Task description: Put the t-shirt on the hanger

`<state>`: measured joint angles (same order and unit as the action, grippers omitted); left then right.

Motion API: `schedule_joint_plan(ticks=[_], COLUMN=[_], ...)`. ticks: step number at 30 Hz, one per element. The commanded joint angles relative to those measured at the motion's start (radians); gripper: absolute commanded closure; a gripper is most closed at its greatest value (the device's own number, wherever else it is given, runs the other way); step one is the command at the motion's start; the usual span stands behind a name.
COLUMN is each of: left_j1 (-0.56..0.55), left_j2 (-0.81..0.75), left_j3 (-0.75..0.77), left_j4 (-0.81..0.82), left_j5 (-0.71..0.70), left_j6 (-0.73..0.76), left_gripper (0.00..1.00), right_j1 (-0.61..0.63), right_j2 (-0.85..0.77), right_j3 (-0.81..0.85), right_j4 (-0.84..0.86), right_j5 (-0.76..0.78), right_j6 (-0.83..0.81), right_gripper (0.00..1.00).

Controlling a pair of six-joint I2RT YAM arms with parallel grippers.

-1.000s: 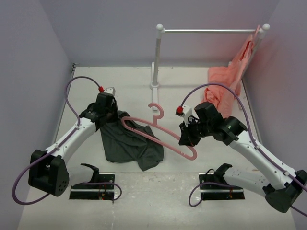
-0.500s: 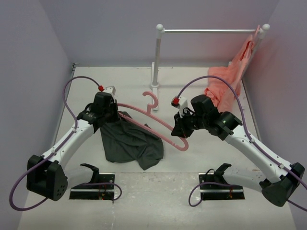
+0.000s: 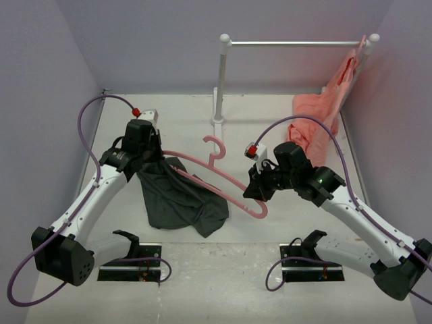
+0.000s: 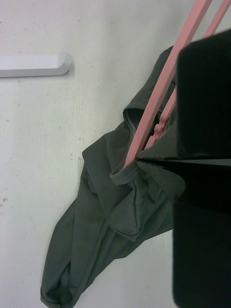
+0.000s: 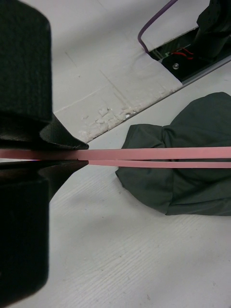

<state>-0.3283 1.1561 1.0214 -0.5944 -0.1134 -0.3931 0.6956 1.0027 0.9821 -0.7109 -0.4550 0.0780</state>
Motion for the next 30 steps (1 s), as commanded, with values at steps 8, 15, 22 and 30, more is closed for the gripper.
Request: schedule_joint_plan(ticks=[8,15,22,30], left_j1=[0.006,0.006,0.007,0.001], left_j2=[-0.029,-0.045,-0.068,-0.118], left_j3=[0.052,0.039,0.031,0.101], left_j4=[-0.036,-0.053,-0.030,-0.007], left_j5=[0.105,0.094,0.221,0.433], left_j6=[0.136,0.174,0.160,0.142], left_gripper=[1.00,1.00,1.00,1.00], right_j1=[0.007,0.007,0.006,0.005], right_j2=[0.017,-0.018,-0.022,0.163], right_j3=[0.029,0.010,0.016,0.081], right_j4=[-0.021,-0.080,0.007,0.258], right_j5=[-0.122,-0.102,-0.006,-0.103], right_j6=[-0.054,-0.046,0.007,0.075], right_gripper=[1.00,1.00,1.00,1.00])
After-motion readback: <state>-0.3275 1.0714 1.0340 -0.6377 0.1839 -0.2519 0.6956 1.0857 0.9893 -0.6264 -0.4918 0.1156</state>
